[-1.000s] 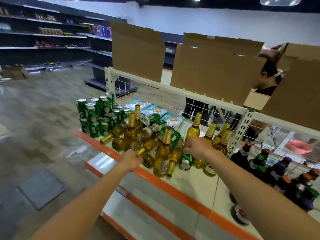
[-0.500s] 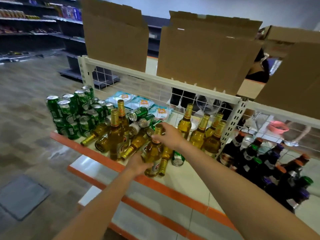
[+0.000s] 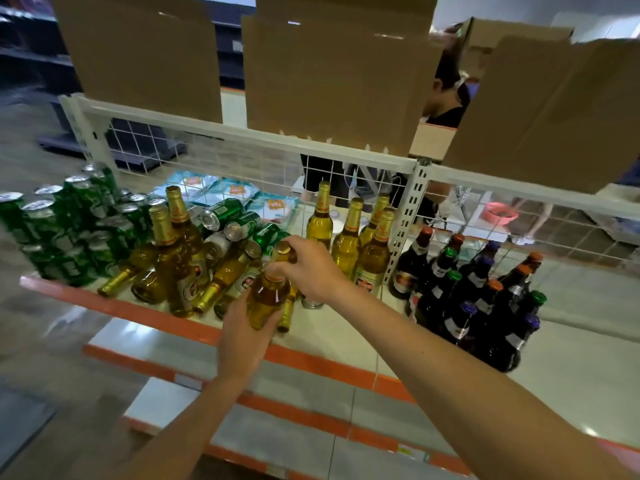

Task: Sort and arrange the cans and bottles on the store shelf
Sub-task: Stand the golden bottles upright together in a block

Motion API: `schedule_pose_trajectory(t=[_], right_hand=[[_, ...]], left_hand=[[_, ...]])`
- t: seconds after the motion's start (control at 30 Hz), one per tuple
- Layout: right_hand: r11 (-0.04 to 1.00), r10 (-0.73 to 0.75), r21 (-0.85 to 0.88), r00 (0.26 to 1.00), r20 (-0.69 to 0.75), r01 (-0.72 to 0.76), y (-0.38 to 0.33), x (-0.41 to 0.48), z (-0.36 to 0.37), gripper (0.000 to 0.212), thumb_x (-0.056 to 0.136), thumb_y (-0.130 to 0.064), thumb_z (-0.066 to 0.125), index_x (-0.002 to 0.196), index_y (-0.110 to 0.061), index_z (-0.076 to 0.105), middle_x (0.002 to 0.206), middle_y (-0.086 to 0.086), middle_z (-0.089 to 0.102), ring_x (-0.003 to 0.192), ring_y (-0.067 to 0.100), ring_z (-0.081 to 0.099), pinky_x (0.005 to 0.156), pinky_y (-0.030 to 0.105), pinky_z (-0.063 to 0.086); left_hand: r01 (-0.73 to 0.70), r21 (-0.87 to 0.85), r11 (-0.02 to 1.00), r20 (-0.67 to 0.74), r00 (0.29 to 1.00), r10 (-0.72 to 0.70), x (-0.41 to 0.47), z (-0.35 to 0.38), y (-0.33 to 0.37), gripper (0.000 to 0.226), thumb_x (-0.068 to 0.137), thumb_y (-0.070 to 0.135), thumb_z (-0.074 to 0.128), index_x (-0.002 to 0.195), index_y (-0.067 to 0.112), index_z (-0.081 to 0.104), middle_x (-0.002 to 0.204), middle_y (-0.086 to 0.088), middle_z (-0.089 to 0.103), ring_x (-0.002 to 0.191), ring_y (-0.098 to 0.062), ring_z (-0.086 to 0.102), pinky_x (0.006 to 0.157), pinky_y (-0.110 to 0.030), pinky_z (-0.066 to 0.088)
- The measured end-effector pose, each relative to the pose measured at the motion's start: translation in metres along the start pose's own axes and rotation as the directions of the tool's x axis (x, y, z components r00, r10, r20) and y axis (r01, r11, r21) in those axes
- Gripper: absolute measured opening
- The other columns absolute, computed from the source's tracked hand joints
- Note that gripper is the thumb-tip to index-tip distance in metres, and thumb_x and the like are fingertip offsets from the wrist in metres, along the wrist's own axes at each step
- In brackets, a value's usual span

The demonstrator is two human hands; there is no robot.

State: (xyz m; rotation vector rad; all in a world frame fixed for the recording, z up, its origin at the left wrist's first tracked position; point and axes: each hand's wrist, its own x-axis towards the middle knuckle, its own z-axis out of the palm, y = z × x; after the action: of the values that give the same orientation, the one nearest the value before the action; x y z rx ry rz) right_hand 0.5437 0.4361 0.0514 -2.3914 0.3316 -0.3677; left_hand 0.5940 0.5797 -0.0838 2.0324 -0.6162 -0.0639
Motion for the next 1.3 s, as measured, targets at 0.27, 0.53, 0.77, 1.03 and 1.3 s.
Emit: schedule_pose_trajectory(t=[0.27, 0.53, 0.77, 1.03, 1.3], right_hand=[[0.989, -0.084, -0.12, 0.996, 0.012, 0.085, -0.013, 0.01, -0.058, 0.031, 0.085, -0.043, 0.071, 0.09, -0.014, 0.063, 0.085, 0.003, 0.064, 0.078, 0.019, 0.06, 0.073, 0.045, 0.053], [0.974, 0.116, -0.19, 0.992, -0.056, -0.125, 0.049, -0.004, -0.106, 0.039, 0.084, -0.047, 0.072, 0.108, -0.018, 0.065, 0.1, -0.001, 0.068, 0.09, 0.018, 0.063, 0.08, 0.04, 0.053], [0.95, 0.218, -0.204, 0.969, -0.113, -0.238, 0.106, -0.019, -0.124, 0.032, 0.087, -0.04, 0.073, 0.104, -0.016, 0.062, 0.091, -0.002, 0.064, 0.082, 0.017, 0.06, 0.075, 0.037, 0.05], [0.939, 0.284, -0.174, 0.955, -0.089, -0.295, 0.127, -0.008, -0.131, 0.029, 0.089, -0.036, 0.071, 0.105, -0.014, 0.06, 0.094, -0.003, 0.063, 0.091, 0.019, 0.06, 0.078, 0.035, 0.049], [0.912, 0.372, -0.088, 0.898, -0.233, -0.401, 0.129, -0.013, -0.114, 0.027, 0.091, -0.033, 0.069, 0.113, -0.021, 0.063, 0.101, -0.005, 0.067, 0.096, 0.018, 0.063, 0.077, 0.032, 0.048]], left_hand=[[-0.037, -0.129, 0.991, -0.096, 0.995, 0.024, -0.012, 0.027, 0.045, 0.07, 0.087, 0.056, 0.059, 0.144, 0.023, 0.037, 0.132, 0.003, 0.047, 0.119, -0.01, 0.047, 0.086, -0.024, 0.042], [-0.012, -0.22, 0.976, 0.178, 0.983, 0.052, 0.005, 0.097, 0.084, 0.066, 0.09, 0.044, 0.064, 0.145, 0.018, 0.037, 0.131, 0.011, 0.048, 0.12, -0.004, 0.046, 0.096, -0.022, 0.04], [0.019, -0.214, 0.977, 0.371, 0.927, 0.063, 0.026, 0.156, 0.091, 0.052, 0.088, 0.034, 0.07, 0.135, 0.024, 0.05, 0.126, 0.01, 0.061, 0.119, -0.007, 0.055, 0.104, -0.035, 0.045], [-0.055, -0.074, 0.996, 0.359, 0.93, 0.078, 0.041, 0.169, 0.091, 0.053, 0.086, 0.037, 0.073, 0.133, 0.025, 0.054, 0.119, 0.011, 0.067, 0.112, -0.009, 0.062, 0.097, -0.036, 0.051], [-0.168, 0.025, 0.985, 0.421, 0.896, 0.142, 0.052, 0.164, 0.089, 0.052, 0.085, 0.046, 0.071, 0.131, 0.026, 0.053, 0.115, 0.008, 0.069, 0.106, -0.012, 0.065, 0.09, -0.034, 0.055]])
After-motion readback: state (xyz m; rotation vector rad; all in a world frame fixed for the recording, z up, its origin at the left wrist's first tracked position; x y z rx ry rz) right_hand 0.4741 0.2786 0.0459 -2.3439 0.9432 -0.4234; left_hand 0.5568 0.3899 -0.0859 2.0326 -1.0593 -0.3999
